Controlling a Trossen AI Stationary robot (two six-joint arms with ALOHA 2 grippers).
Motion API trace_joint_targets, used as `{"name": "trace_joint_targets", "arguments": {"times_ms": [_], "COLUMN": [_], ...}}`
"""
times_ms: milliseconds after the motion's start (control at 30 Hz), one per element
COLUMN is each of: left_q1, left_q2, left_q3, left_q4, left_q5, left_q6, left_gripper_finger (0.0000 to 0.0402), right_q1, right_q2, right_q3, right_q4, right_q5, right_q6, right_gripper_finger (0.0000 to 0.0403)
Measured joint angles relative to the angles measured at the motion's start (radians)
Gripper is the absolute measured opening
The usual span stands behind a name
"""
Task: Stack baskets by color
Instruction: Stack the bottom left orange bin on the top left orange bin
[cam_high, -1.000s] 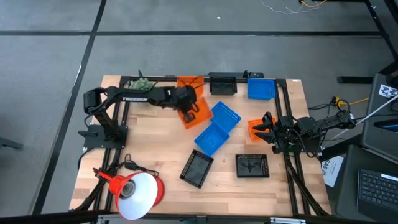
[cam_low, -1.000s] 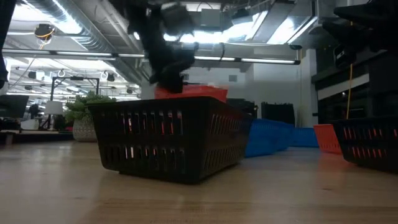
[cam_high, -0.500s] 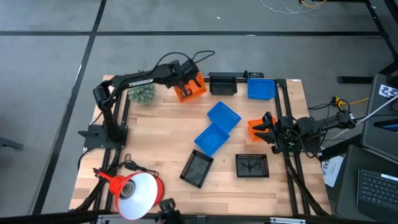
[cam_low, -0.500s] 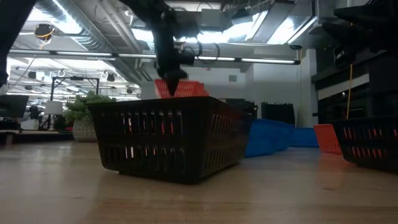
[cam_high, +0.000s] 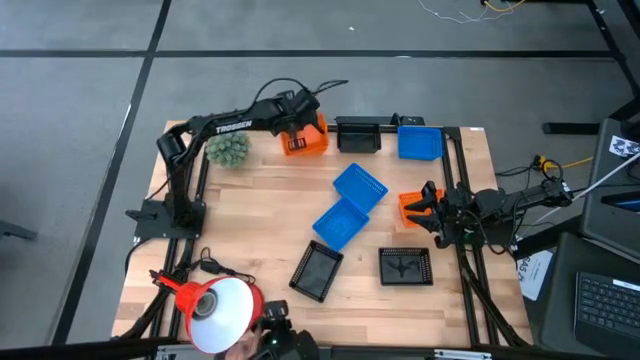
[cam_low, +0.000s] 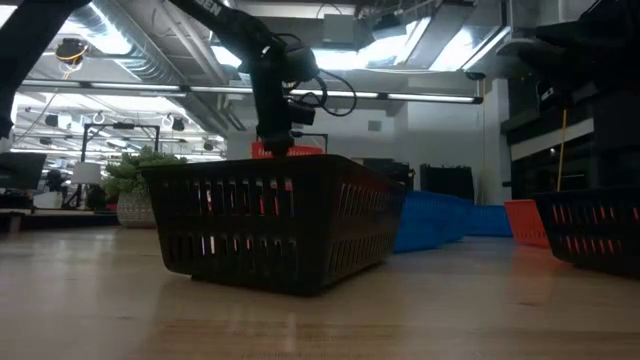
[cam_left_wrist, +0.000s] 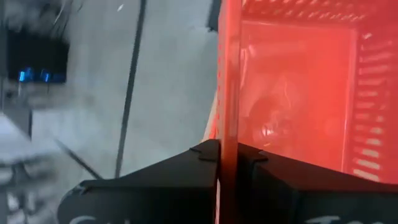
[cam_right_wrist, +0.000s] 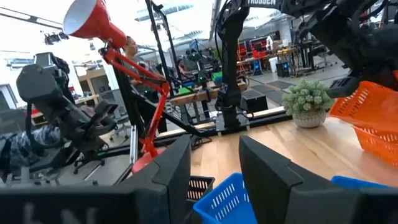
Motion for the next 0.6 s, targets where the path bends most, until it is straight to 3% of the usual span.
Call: {"name": "trace_joint_targets", "arguments": {"times_ms": [100, 600], "left_q1": [0.001, 0.006], "left_q2": [0.000, 0.000], "left_q3": [0.000, 0.000], "left_q4": [0.006, 0.068], "left_q5": [0.059, 0.051], "left_q6": [0.080, 0.139], "left_gripper_finger": [0.0000, 0.0011], "right_q1": [0.000, 0.000], "right_q2": [0.000, 0.000], "right_q3": [0.000, 0.000], "right_q4": [0.000, 0.000], "right_q5": [0.000, 0.000], "right_q6": [-0.019, -0.015], "right_gripper_finger": [0.0137, 0.0137]}}
